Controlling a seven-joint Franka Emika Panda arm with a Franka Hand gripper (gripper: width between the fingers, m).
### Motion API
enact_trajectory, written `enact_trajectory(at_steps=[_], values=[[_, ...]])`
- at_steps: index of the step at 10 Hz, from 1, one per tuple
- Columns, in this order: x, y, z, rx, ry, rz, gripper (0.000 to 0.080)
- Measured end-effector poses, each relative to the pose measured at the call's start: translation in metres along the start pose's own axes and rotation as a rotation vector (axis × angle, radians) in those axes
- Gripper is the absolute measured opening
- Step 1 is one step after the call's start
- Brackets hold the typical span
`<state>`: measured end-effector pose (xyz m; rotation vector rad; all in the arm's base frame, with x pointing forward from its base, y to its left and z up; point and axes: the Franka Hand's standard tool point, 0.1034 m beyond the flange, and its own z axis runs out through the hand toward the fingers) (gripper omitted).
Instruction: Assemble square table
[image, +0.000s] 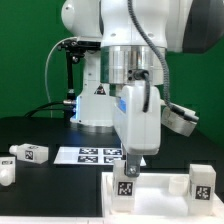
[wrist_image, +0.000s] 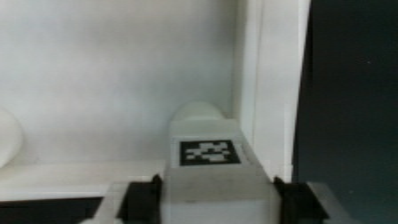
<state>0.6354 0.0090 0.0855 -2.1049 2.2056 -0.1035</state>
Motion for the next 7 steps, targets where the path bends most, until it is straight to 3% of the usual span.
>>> enact_trajectory(at_steps=[2,4,6,7], values=[[0.000,0.001,0.001,-0.002,0.004,-0.103,0.0286],[-0.006,0.001,0.000,-0.006,0.014,-0.335,0.0601],[-0.010,0.001,-0.003,0.005,0.024,-0.662,0.0637],[-0.009,0.002,-0.001,0.002,0.024,-0.682,0.0647]])
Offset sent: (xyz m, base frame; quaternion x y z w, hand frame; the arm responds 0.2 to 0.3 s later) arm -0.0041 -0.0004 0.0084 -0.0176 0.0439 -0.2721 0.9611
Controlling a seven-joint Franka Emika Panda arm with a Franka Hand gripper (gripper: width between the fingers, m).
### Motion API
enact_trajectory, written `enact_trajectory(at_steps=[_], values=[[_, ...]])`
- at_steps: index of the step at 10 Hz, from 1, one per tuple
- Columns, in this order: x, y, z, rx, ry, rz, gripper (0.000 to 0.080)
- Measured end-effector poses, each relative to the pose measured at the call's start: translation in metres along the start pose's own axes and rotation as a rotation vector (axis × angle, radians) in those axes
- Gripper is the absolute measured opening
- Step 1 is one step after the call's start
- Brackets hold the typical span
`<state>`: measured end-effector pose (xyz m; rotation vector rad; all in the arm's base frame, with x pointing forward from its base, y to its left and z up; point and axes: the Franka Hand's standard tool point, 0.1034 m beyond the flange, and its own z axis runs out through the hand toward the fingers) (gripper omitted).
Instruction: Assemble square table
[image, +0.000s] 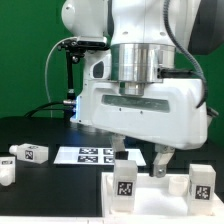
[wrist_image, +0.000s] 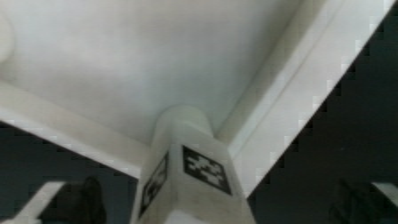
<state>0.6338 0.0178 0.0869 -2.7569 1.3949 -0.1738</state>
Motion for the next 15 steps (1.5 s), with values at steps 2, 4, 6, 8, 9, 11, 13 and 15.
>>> enact_trajectory(at_steps=[2,4,6,8,9,11,13,15], values=[[0.001,0.001,0.001,-0.003,0.001,-0.164,0.0647],[0.009,0.007,0.003,-0.016,0.005,-0.538,0.0649],[0.015,0.013,0.003,-0.020,0.002,-0.743,0.0649],[0.018,0.015,0.004,-0.024,0.003,-0.792,0.0520],[0.018,0.015,0.004,-0.025,0.003,-0.765,0.0520],[0.018,0.015,0.004,-0.025,0.003,-0.764,0.0288],[0.018,0.015,0.004,-0.022,0.004,-0.595,0.0288],[0.017,0.014,0.004,-0.020,0.005,-0.448,0.0288]])
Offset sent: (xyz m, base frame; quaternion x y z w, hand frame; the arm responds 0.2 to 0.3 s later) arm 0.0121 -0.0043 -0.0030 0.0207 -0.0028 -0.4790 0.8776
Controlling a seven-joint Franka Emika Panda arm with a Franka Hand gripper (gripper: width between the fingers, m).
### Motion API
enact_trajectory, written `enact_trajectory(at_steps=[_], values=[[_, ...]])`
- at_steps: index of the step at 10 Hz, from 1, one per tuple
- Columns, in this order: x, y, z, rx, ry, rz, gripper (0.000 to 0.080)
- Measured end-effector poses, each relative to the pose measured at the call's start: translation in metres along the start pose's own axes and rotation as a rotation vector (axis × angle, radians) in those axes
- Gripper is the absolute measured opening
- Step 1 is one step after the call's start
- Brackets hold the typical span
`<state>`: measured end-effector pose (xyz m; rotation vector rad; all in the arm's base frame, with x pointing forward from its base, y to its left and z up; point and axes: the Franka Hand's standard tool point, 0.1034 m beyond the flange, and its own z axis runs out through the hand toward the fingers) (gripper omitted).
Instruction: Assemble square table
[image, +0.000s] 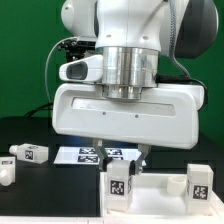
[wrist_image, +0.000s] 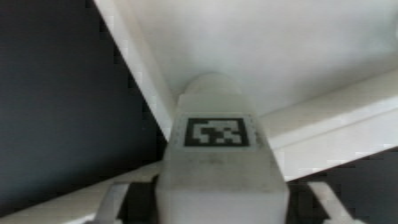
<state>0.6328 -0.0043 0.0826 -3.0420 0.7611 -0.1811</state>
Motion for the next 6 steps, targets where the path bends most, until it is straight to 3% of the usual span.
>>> enact_trajectory(at_steps=[2,6], values=[[0.0013,-0.0047,0.0017,-0.004,0.010,0.286,0.0288],[0.0035,0.0015,0.0027,0.029,-0.018,0.880,0.0288]])
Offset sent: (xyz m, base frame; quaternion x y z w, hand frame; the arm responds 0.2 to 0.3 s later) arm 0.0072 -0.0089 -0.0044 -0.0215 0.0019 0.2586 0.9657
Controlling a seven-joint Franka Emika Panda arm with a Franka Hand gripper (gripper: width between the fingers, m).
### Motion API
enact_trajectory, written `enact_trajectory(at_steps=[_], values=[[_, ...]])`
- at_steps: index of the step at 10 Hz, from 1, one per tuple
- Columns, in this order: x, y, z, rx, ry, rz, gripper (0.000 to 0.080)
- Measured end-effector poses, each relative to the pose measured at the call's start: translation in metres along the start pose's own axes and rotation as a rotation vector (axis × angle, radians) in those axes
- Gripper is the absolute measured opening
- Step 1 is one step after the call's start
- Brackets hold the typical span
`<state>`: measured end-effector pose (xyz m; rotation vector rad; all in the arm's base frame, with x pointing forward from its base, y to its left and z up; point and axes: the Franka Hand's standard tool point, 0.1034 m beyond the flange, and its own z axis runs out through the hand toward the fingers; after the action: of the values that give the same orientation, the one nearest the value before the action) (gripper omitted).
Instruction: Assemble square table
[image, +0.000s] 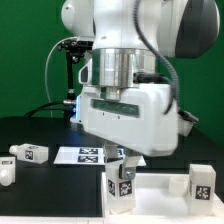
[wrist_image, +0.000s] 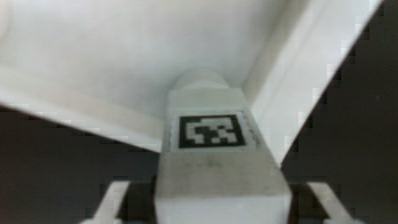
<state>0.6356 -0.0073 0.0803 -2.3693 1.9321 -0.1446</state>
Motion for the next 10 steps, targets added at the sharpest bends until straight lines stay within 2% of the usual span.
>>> enact_trajectory(at_steps=[2,4,5,6,7,8,10], values=[[0.000,0.004,0.000,0.032,-0.011,0.181,0.0288],[-0.002,0.004,0.000,0.025,-0.016,0.192,0.0288],[-0.002,0.004,0.000,0.023,-0.014,0.140,0.0386],[-0.004,0.005,-0.001,0.014,-0.018,0.049,0.0525],[-0.007,0.004,-0.001,0.000,-0.011,-0.115,0.0525],[-0.010,0.002,-0.001,0.004,-0.002,-0.318,0.0610],[-0.009,0.002,0.002,0.004,0.000,-0.518,0.0647]])
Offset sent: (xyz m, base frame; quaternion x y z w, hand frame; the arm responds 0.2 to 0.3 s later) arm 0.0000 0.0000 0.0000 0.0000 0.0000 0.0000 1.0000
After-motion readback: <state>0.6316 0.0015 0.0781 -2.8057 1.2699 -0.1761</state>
